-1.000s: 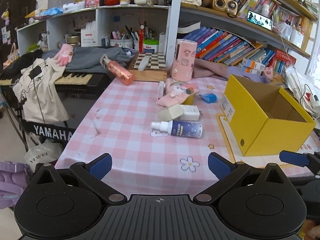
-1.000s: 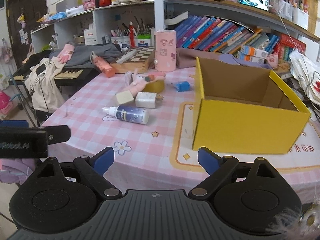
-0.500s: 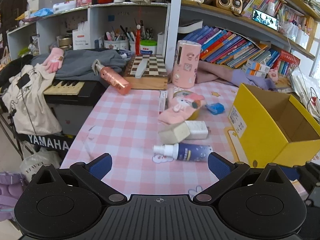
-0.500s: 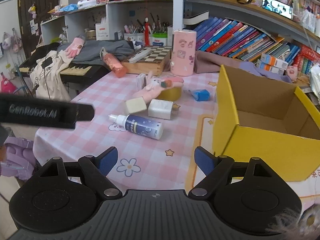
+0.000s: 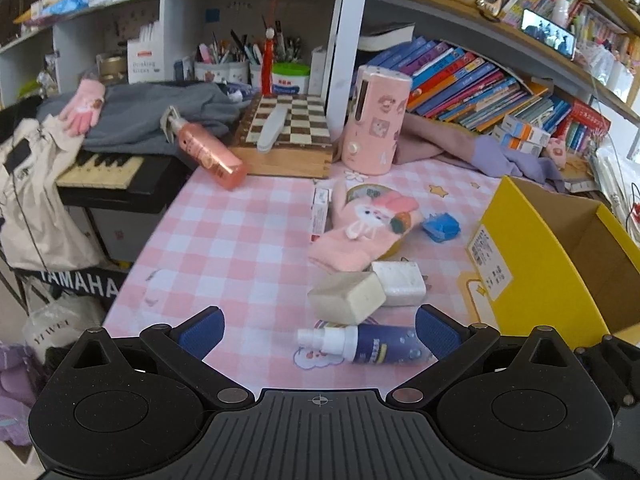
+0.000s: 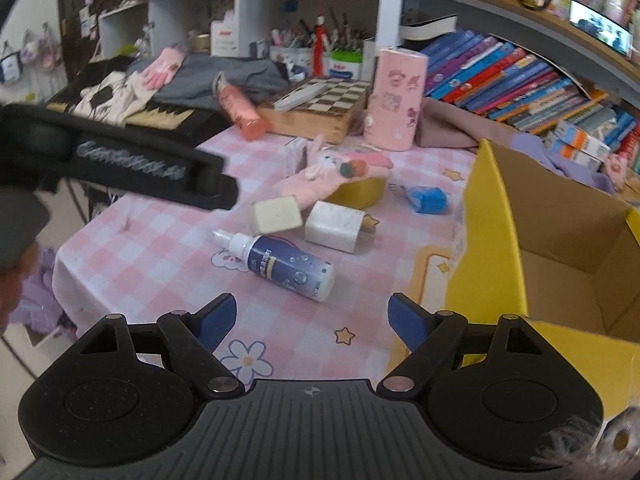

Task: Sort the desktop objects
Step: 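Grasp the white cube block with the left tool while the right tool approaches the spray bottle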

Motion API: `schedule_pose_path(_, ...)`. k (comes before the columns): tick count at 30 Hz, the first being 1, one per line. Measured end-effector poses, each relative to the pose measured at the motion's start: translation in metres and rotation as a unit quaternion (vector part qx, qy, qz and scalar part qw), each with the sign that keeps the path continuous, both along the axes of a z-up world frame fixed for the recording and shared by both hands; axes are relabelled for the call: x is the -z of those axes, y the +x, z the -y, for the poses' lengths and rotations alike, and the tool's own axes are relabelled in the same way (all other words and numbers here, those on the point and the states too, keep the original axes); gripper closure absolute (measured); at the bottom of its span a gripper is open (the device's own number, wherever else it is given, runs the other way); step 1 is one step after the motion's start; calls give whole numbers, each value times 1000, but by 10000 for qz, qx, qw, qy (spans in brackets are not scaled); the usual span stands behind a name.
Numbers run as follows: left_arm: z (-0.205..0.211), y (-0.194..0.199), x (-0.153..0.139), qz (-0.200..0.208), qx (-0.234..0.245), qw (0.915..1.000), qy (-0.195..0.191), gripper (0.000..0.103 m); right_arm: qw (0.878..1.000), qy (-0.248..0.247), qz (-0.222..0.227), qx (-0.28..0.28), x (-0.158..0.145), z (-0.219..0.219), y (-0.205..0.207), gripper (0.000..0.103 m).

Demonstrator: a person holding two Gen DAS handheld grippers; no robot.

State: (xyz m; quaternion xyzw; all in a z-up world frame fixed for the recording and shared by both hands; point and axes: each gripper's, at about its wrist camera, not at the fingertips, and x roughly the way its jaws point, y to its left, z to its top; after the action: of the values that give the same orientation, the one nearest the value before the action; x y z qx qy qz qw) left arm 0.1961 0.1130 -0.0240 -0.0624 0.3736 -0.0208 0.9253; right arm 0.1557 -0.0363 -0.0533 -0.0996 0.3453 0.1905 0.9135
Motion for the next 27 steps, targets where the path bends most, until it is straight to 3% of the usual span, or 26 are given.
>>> schedule_pose_path(12, 14, 60, 26, -448, 374, 9982, -137, 2, 9973, -298, -346, -576, 26, -17, 43, 20)
schedule_pose_path(16, 18, 75, 40, -786, 477, 9957, -125, 12, 9960, -288, -482, -698, 35, -23, 56, 20)
schedule_pose_path(22, 17, 87, 53, -980, 388, 9942, -202, 18, 9953, -212, -511, -796, 36, -26, 64, 20)
schedule_pose_path(24, 17, 92, 57, -1045, 388, 9935, -218, 27, 9951, -224, -509, -816, 37, -28, 66, 20)
schedule_pose_path(25, 17, 95, 59, -1106, 431, 9927, -224, 37, 9949, -236, -519, -828, 37, -29, 68, 20)
schedule_pose_path(27, 16, 97, 60, -1170, 481, 9914, -341, 42, 9948, -262, -520, -838, 38, -31, 70, 20)
